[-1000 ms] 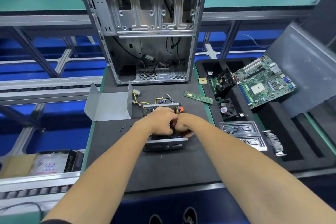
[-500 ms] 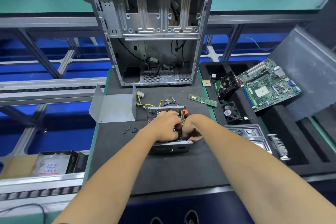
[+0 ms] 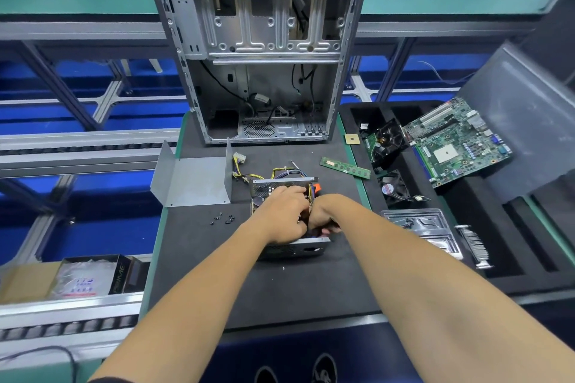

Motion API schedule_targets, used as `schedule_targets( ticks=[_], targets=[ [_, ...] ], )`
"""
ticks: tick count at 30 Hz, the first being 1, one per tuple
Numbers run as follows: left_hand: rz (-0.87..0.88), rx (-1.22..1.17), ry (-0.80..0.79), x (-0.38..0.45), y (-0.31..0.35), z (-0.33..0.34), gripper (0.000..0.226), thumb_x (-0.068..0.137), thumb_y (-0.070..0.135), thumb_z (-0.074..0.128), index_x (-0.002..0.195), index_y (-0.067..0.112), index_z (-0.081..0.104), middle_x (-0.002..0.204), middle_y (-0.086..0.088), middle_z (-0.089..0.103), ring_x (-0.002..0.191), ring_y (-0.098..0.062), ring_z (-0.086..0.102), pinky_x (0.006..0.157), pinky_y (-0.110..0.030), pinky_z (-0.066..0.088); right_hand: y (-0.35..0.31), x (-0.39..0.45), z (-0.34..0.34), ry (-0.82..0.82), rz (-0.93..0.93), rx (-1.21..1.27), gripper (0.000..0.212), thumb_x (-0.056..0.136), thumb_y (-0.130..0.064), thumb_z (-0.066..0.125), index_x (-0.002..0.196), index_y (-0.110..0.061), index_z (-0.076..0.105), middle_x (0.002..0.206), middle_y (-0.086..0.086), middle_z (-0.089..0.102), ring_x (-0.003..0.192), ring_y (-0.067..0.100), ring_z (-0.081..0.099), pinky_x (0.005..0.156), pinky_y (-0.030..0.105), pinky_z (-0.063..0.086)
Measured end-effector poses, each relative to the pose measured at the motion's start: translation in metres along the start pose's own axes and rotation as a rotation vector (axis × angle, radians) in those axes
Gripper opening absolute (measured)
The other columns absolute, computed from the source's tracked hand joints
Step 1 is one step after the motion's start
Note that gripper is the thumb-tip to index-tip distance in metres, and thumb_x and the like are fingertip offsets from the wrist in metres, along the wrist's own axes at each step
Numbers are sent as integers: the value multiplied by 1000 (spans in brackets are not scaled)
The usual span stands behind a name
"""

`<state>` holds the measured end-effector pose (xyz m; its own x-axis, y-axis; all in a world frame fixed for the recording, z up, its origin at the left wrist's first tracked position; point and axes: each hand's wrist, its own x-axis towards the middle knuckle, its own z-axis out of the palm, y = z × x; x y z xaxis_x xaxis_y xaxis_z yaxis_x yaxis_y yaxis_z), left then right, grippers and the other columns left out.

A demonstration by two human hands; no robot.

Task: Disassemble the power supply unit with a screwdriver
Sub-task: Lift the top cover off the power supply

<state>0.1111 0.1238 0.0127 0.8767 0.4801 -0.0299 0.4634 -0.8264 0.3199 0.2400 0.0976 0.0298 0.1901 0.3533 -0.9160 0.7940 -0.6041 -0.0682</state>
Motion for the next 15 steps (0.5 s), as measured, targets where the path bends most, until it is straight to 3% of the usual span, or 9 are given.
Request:
schedule_targets(
  ticks=[3, 8, 12, 15],
  targets=[
    [-11, 17, 12, 0, -1, 2, 6, 70, 22, 59, 74, 20, 54, 109, -3, 63, 132, -16, 36, 100, -30, 27, 2, -3, 4, 37, -50, 36, 33, 98, -14, 45, 65, -11, 47, 54, 2, 46, 43, 10, 38, 38, 17, 31],
    [-14, 14, 28, -2, -1, 2, 7, 70, 24, 57, 71, 18, 56, 100, -4, 63, 123, -20, 45, 95, -32, 32, 0, -14, 11, 187, -163, -94, 37, 98, -8, 39, 61, -11, 39, 62, 7, 38, 50, 16, 34, 41, 21, 29],
    [-14, 25, 24, -2, 0, 3, 10, 72, 25, 58, 75, 15, 59, 103, -4, 63, 124, -20, 44, 95, -32, 31, -2, -13, 10, 248, -190, -214, 37, 98, -6, 40, 62, -10, 37, 65, 7, 41, 52, 17, 38, 29, 16, 32],
    [-12, 18, 19, -2, 1, 0, 9, 72, 26, 56, 74, 17, 56, 96, -2, 61, 117, -21, 47, 93, -35, 34, -3, -3, 10, 193, -153, -135, 33, 98, -6, 41, 66, -8, 36, 67, 10, 44, 52, 18, 40, 45, 22, 36]
  ],
)
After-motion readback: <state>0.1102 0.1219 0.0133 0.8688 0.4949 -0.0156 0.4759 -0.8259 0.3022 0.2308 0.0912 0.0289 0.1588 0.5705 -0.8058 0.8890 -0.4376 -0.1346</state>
